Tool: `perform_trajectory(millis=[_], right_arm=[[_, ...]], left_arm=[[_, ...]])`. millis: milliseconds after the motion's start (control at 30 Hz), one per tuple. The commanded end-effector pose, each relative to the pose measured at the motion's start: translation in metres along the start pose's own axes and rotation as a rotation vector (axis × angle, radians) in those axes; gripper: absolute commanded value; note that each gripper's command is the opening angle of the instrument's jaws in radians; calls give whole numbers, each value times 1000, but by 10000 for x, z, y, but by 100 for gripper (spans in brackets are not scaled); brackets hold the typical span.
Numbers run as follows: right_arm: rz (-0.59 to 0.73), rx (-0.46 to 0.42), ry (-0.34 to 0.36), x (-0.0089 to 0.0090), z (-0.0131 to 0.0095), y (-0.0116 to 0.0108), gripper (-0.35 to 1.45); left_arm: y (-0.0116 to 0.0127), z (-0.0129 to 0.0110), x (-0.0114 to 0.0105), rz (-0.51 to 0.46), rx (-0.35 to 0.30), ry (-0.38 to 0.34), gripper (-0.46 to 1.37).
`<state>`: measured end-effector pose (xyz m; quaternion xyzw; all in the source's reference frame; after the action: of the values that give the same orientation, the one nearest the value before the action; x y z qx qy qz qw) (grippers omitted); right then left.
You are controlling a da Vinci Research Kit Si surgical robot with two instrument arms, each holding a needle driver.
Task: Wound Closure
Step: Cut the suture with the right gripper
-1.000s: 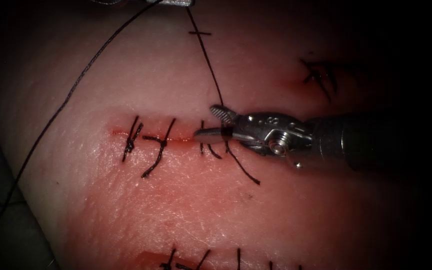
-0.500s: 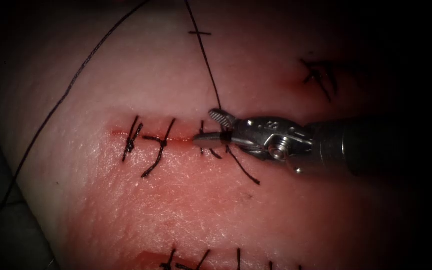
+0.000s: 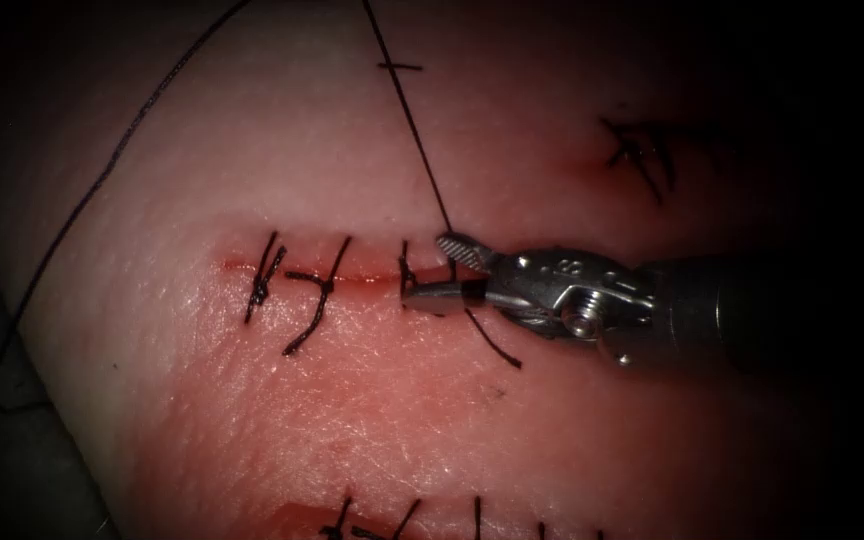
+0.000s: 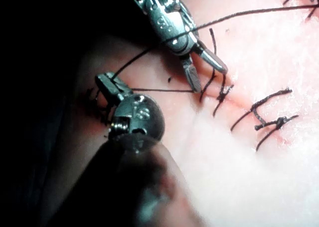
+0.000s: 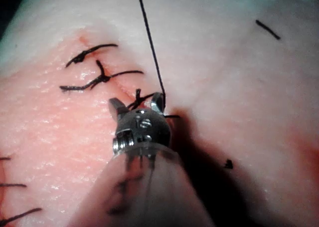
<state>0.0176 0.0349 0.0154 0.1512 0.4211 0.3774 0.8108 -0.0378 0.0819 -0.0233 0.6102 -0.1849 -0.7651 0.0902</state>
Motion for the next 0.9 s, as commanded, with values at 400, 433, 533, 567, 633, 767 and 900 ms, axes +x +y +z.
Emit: perform_trajectory(millis=[400,433,533,567,633,767,900], right_arm=[[0,23,-10,2,-19,7,96],[0,23,-10,2,-19,7,96],[1,19,-10,4,-17,10,96],[-10,18,-11,4,-16,11,96],[-38,13,-13,6,-14,14,97],[-65,5,-14,8,-7,21,100],[-84,0,-11,7,-4,24,90]], left_arm=[[1,-1,3,2,-5,-2,-35],[1,-1,4,2,-5,-2,-35],[1,-2,8,1,-2,-3,-35],[1,-2,9,0,-2,-3,-35],[0,-2,12,-1,1,-3,-35],[-1,-3,16,-3,1,-4,-35],[-1,-3,15,-3,0,-3,-35]])
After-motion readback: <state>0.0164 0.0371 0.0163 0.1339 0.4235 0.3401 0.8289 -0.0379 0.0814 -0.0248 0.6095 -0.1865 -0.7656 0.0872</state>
